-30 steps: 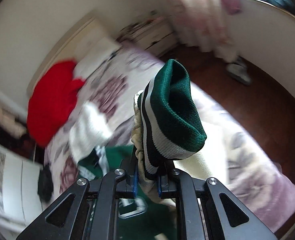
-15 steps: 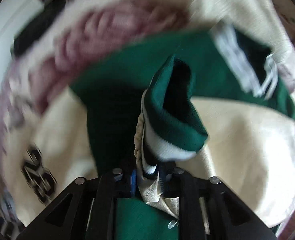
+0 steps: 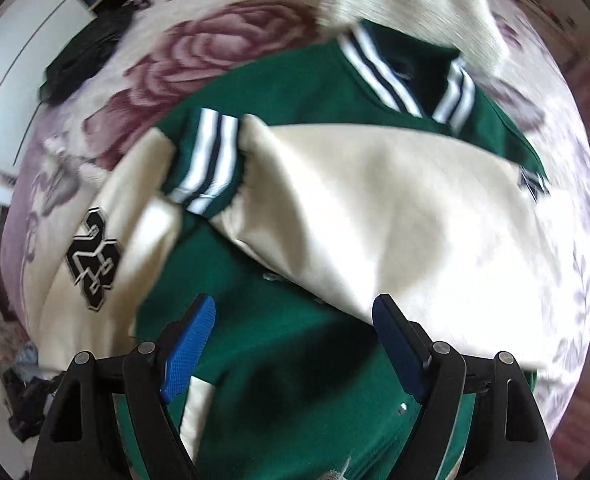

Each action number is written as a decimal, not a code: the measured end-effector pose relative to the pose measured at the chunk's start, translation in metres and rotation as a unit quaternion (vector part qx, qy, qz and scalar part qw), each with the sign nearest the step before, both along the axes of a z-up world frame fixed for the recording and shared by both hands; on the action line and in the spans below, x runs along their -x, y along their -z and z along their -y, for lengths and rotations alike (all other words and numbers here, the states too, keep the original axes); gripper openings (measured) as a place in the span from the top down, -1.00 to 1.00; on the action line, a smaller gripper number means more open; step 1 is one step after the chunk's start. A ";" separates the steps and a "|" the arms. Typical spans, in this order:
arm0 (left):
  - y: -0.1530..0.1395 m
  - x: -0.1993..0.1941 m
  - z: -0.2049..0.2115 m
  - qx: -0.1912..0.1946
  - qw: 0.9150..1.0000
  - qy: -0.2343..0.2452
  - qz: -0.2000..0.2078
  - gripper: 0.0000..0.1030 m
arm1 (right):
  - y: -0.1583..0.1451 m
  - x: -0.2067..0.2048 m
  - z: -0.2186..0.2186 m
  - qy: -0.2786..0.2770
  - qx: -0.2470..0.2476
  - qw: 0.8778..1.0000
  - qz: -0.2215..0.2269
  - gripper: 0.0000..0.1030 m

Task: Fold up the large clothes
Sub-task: 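Fold the held sleeve across the jacket body while the left gripper grasps the other striped cuff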

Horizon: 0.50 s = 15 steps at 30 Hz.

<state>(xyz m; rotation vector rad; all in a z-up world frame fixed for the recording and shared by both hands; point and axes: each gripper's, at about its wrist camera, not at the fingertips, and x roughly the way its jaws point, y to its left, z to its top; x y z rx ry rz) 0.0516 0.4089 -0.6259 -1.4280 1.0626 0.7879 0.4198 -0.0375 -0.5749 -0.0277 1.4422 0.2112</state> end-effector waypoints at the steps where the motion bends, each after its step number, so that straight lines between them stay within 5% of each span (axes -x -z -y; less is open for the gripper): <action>1: -0.016 -0.004 -0.007 -0.039 0.999 -0.003 0.004 0.86 | -0.002 -0.002 0.005 0.009 0.000 1.000 -0.002 -0.60; 7: -0.095 -0.049 -0.067 -0.189 0.979 0.026 0.068 0.93 | -0.010 -0.021 -0.003 0.037 -0.020 0.999 0.012 -0.60; 15: -0.131 -0.142 -0.128 -0.242 0.961 0.061 0.119 0.94 | 0.031 -0.075 -0.070 0.053 -0.101 0.993 0.016 -0.60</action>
